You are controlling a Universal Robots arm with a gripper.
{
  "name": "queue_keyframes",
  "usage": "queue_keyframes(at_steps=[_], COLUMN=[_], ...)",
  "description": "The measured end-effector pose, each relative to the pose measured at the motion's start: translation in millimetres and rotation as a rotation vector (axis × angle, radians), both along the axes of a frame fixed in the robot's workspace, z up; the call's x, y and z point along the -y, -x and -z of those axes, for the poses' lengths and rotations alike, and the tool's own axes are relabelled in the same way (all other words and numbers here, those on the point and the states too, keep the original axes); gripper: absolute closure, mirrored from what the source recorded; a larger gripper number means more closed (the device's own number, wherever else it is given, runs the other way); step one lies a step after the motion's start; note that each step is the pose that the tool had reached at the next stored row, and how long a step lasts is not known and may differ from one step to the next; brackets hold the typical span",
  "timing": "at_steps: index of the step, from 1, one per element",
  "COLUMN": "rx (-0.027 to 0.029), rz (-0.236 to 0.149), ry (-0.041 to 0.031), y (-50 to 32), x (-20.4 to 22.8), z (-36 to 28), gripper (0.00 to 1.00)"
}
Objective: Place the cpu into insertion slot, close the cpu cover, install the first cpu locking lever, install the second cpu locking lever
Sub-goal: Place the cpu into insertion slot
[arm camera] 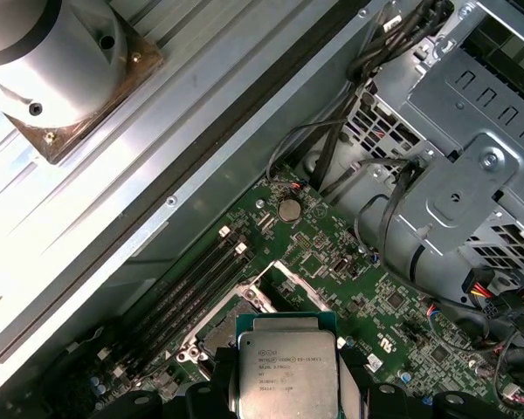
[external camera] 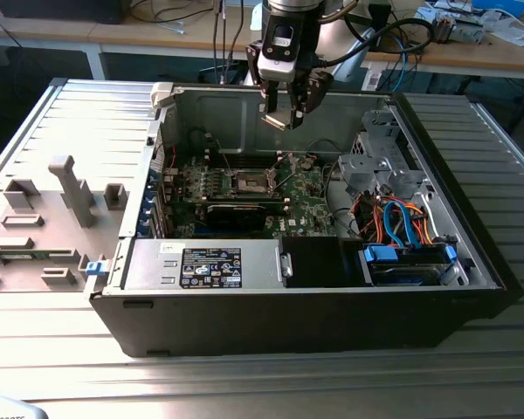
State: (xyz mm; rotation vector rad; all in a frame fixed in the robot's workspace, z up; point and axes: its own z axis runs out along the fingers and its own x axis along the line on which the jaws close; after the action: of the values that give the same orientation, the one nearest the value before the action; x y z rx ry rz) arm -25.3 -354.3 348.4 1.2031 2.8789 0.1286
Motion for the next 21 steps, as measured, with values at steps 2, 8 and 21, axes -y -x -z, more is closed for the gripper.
queue_keyframes(at_steps=[2,8,21], rx=[0.0,-0.0001,0.0], rz=[0.001,0.005,0.013], ry=[0.0,0.0,0.0], y=[0.0,0.0,0.0], x=[0.0,0.0,0.0], z=[0.0,0.1,0.3], gripper=[0.45,0.45,0.45])
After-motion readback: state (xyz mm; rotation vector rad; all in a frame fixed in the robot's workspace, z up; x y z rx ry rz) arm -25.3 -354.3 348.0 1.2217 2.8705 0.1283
